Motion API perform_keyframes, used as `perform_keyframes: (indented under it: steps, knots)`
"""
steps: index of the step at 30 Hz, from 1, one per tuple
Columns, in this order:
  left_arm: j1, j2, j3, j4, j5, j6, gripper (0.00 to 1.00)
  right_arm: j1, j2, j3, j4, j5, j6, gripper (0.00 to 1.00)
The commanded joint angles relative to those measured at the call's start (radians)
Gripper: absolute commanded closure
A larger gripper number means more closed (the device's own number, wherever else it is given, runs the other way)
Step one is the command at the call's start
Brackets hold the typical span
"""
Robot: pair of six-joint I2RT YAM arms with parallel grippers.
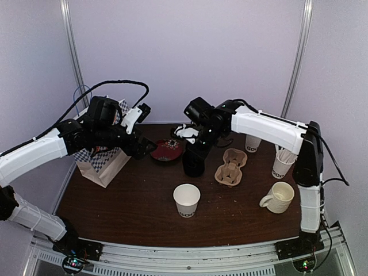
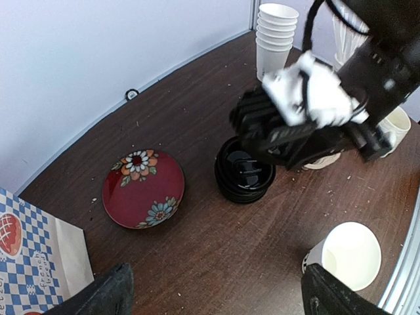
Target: Pack the takeout coffee
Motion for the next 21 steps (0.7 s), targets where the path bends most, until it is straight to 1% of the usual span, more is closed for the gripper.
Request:
perform_keyframes:
  steps: [1, 3, 6, 8, 10, 12, 14, 15, 16, 18, 21]
  knots:
    - [0.005, -0.004, -0.024, 0.087, 0.083, 0.032, 0.09, -0.021, -0.167, -0.039, 0.029, -0.180, 0.036, 0.93]
    - [0.005, -0.037, -0.082, 0.176, 0.124, 0.051, 0.10, -0.037, -0.208, -0.066, 0.051, -0.336, 0.063, 0.94]
    - [0.005, -0.118, -0.256, 0.451, 0.147, 0.045, 0.10, -0.065, -0.263, -0.116, 0.108, -0.603, 0.118, 0.94]
    - [0.005, -0.158, -0.327, 0.615, 0.166, 0.038, 0.09, -0.077, -0.294, -0.153, 0.144, -0.702, 0.129, 0.94]
    - [0.002, -0.180, -0.364, 0.722, 0.213, 0.044, 0.08, -0.089, -0.320, -0.187, 0.183, -0.798, 0.145, 0.93]
    - [-0.020, -0.193, -0.372, 0.743, 0.227, 0.065, 0.05, -0.105, -0.338, -0.229, 0.249, -0.895, 0.198, 0.93]
    - [-0.059, -0.196, -0.372, 0.755, 0.186, 0.102, 0.05, -0.119, -0.354, -0.274, 0.340, -0.984, 0.286, 0.93]
    - [-0.085, -0.194, -0.378, 0.771, 0.139, 0.114, 0.05, -0.124, -0.360, -0.297, 0.387, -1.019, 0.350, 0.93]
    - [-0.117, -0.190, -0.381, 0.785, 0.104, 0.132, 0.04, -0.128, -0.364, -0.315, 0.450, -1.046, 0.388, 0.93]
    - [-0.181, -0.180, -0.373, 0.792, 0.044, 0.182, 0.03, -0.130, -0.364, -0.340, 0.521, -1.084, 0.454, 0.93]
    - [-0.251, -0.164, -0.376, 0.808, -0.020, 0.232, 0.03, -0.132, -0.349, -0.340, 0.561, -1.117, 0.495, 0.93]
